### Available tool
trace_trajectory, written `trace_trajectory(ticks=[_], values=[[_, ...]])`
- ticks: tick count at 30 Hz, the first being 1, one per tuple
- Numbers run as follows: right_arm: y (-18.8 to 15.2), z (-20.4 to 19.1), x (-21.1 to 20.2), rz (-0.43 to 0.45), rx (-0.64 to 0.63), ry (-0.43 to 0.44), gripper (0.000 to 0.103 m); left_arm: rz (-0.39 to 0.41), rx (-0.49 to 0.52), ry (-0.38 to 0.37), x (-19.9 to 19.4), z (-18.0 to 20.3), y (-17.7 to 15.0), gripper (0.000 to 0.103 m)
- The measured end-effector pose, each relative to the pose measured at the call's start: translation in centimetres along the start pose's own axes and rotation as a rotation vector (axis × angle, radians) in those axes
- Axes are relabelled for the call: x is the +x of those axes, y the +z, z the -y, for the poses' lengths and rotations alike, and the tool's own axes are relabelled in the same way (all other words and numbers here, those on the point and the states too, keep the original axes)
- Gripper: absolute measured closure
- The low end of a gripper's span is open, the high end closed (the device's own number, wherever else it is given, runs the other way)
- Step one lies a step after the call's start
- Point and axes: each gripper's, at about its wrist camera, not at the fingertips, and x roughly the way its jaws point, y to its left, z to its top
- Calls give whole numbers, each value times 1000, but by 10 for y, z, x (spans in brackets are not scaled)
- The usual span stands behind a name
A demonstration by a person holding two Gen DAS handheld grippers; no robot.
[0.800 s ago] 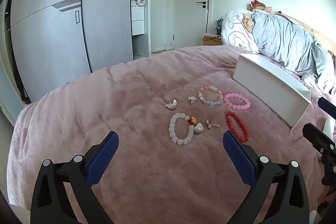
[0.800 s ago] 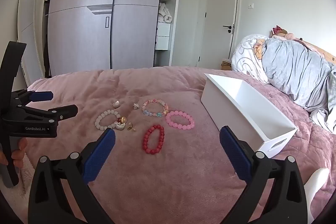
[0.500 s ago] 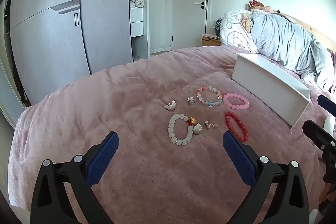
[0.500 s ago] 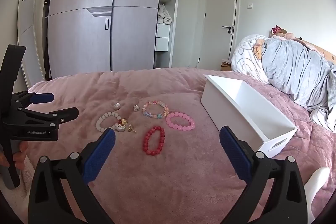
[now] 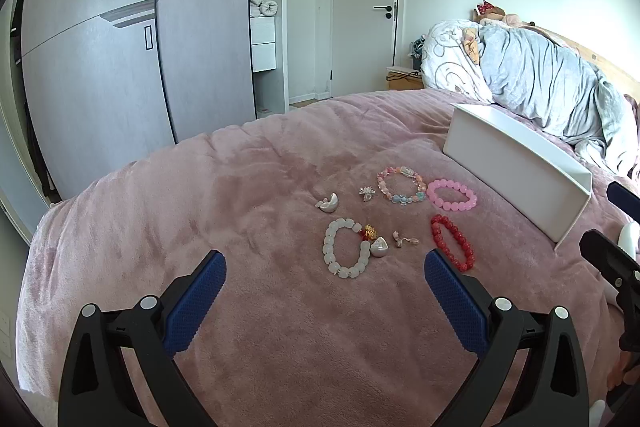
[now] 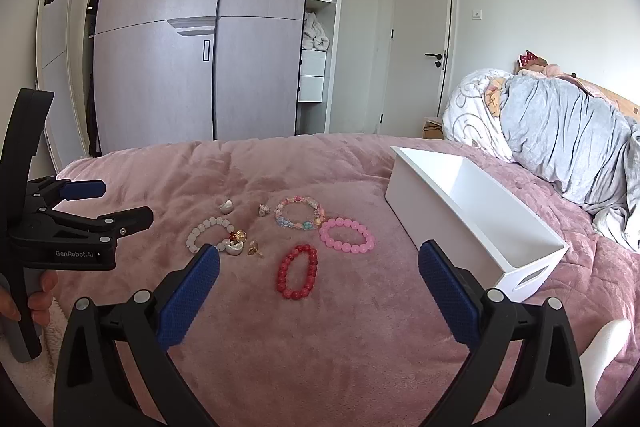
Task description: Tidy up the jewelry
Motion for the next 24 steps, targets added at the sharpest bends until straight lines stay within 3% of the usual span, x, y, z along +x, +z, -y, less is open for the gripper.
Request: trace_trajectory(ticks=[24], values=[[0,-1,-1,12,1,7,5,1,-2,3,0,-1,0,2]])
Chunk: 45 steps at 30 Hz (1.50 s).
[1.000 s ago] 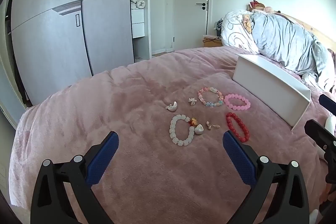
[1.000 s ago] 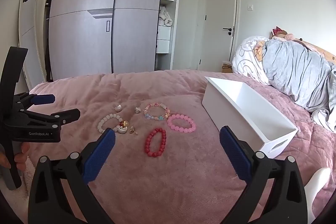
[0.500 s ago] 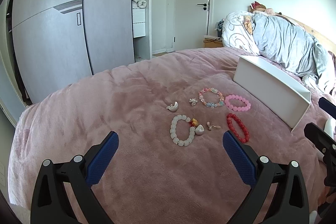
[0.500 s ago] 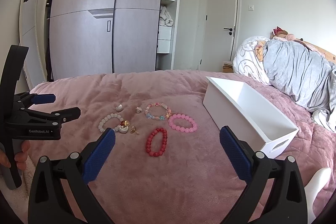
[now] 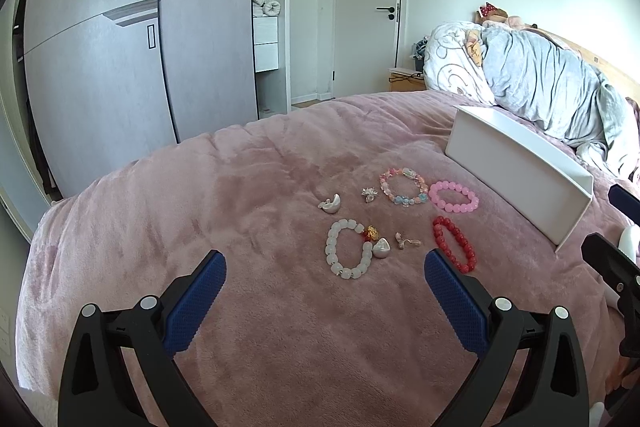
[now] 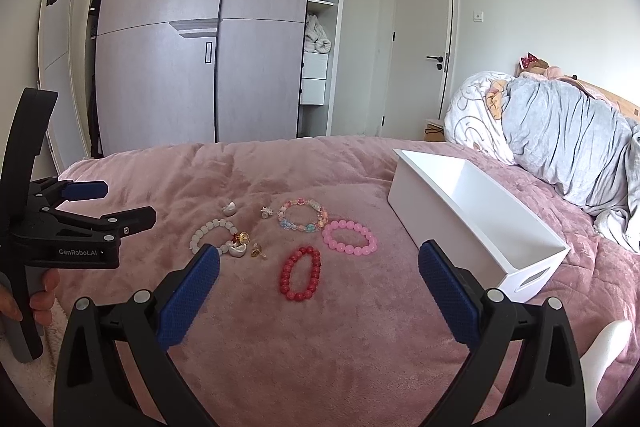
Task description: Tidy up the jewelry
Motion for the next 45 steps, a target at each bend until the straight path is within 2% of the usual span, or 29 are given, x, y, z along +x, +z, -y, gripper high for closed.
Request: trace_trajectory(ticks=[45], values=[[-2,1,4,-14,-1,-3,5,-3,-3,0,1,0,0,2]])
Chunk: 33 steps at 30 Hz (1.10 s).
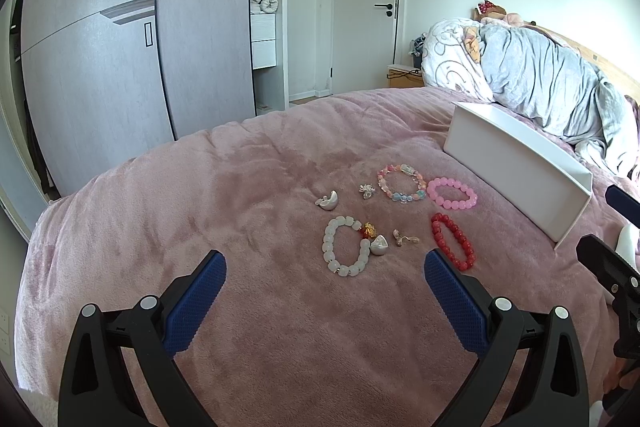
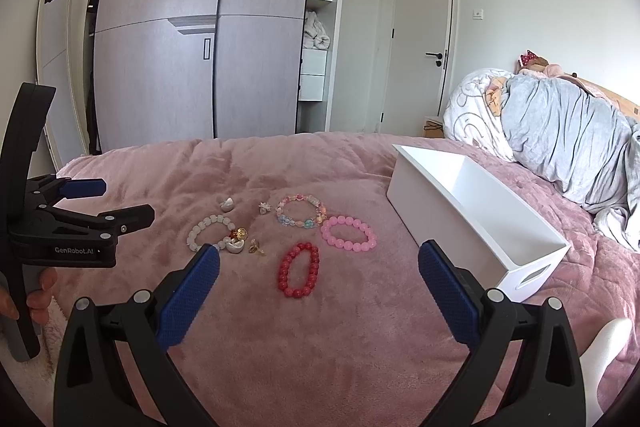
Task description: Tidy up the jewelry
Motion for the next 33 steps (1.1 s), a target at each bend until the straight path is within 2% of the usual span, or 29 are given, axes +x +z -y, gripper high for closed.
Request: trace_trajectory(ticks=[11,19,28,33], values=[[6,-2,13,-15,-6,8,5,-28,21,-8,15,8,-2,2],[15,5,43,-57,17,16,5,-32,119,2,38,19,10,2],[5,14,87,-130,51,14,5,-60,66,-7,72,1,20,2],[3,15,110,-168,27,-13,5,-89,80,-10,99,2,22,2]])
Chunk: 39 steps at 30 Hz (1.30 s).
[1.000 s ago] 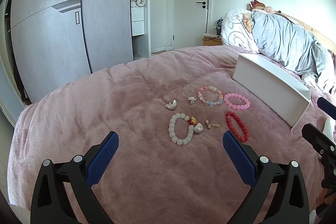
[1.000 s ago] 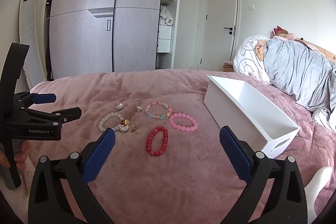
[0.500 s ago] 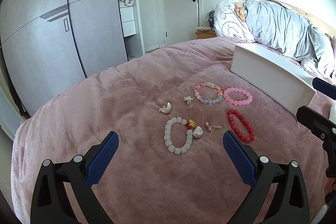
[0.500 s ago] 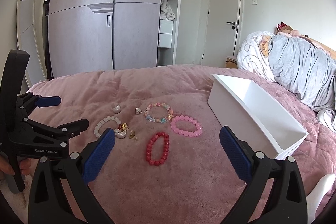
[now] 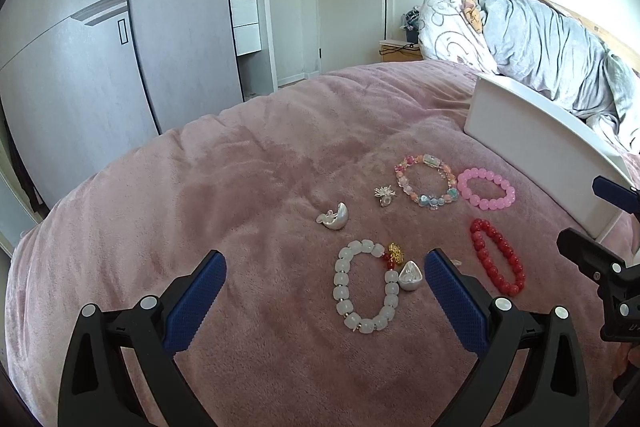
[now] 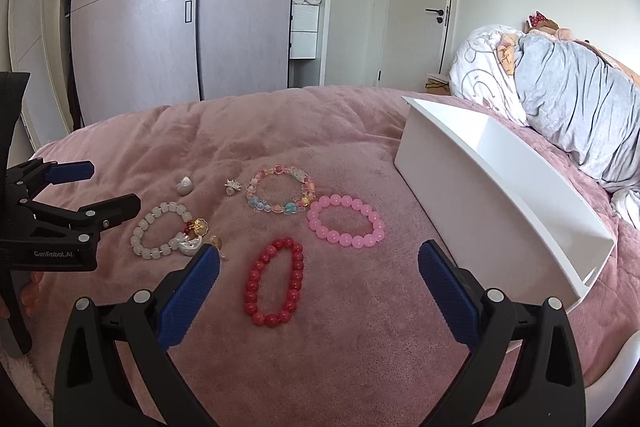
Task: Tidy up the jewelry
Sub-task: 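Grasp the white bead bracelet with left tool while right tool grasps red bracelet, then carry both bracelets into the white box and open both tools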
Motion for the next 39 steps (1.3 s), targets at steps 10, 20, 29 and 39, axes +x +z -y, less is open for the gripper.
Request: trace_trajectory(ticks=[10,20,29,39], values=[[3,13,53,-100,13,-30,5,-68,-55,-22,43,-9,-2,5],[-13,7,91,-237,14,-14,31,-132,-53,10,62,-10,-12,37],[-23,-8,81,-245,8,60,76,-134,26,-3,60,5,-19,76],[-25,5,57,-192,125,161,93,-116,19,-27,40,5,-22,88]])
